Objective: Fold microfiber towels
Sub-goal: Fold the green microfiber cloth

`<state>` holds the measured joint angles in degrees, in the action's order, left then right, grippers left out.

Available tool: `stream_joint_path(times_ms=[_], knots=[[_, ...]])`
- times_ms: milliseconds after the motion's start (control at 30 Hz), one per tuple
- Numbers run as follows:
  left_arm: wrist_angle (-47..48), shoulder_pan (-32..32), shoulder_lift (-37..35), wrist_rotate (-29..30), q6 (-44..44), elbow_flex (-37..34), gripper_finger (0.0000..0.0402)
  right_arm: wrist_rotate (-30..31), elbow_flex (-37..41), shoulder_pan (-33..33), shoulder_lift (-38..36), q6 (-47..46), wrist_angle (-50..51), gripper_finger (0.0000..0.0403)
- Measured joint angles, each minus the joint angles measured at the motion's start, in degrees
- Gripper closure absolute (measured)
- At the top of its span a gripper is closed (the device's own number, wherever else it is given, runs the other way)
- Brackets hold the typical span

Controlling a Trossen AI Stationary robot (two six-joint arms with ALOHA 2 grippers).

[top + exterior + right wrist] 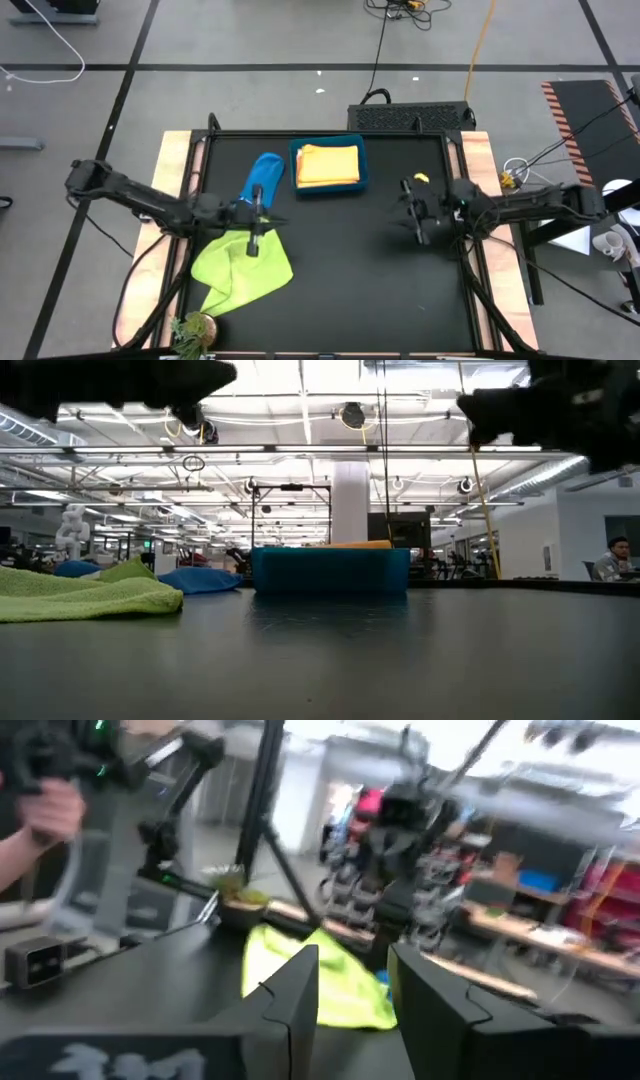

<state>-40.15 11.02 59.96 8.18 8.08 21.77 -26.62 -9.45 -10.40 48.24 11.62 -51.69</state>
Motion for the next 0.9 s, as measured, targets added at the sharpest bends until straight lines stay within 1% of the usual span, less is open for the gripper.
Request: stream_joint_path(times_ms=[67,133,200,300,433,667,700,733,800,833,900], knots=[[-13.0,1.0,3.3,0.8,0.0,-5.6,0.0382,4.6,5.1,1.9,0.5,0.0,-6.9,0.0293],[-21.8,1.6,6.7,2.3,-1.1,-10.0,0.0384,8.3,8.2,3.3,2.0,0.5,-10.9,0.0294],[-28.0,1.8,10.7,3.8,-1.9,-11.9,0.0384,10.3,8.3,4.0,2.2,0.8,-7.3,0.0294],[-30.5,1.8,14.9,6.6,-3.1,-12.5,0.0385,10.2,8.0,4.2,4.9,0.9,-4.3,0.0294],[-30.5,1.6,18.5,6.9,-4.2,-11.2,0.0385,11.6,8.0,4.2,7.3,1.4,-6.2,0.0294],[-28.5,1.8,20.4,6.4,-3.7,-11.0,0.0385,16.2,8.1,4.0,8.9,2.4,-5.5,0.0294],[-27.9,1.9,20.4,6.6,-3.9,-11.1,0.0385,16.3,8.1,4.0,8.9,2.5,-5.5,0.0294],[-28.0,1.9,20.4,8.2,-5.2,-11.3,0.0385,16.4,8.1,4.0,8.9,2.6,-5.6,0.0294],[-30.0,1.8,20.3,12.5,-8.2,-13.0,0.0385,16.4,8.1,4.0,8.9,2.3,-5.5,0.0294],[-32.2,1.8,20.3,13.7,-8.7,-14.7,0.0385,16.3,8.1,4.0,8.9,1.9,-5.5,0.0294],[-40.4,2.4,20.3,13.8,-8.5,-19.0,0.0385,16.4,8.1,4.0,8.9,1.0,-5.5,0.0294]])
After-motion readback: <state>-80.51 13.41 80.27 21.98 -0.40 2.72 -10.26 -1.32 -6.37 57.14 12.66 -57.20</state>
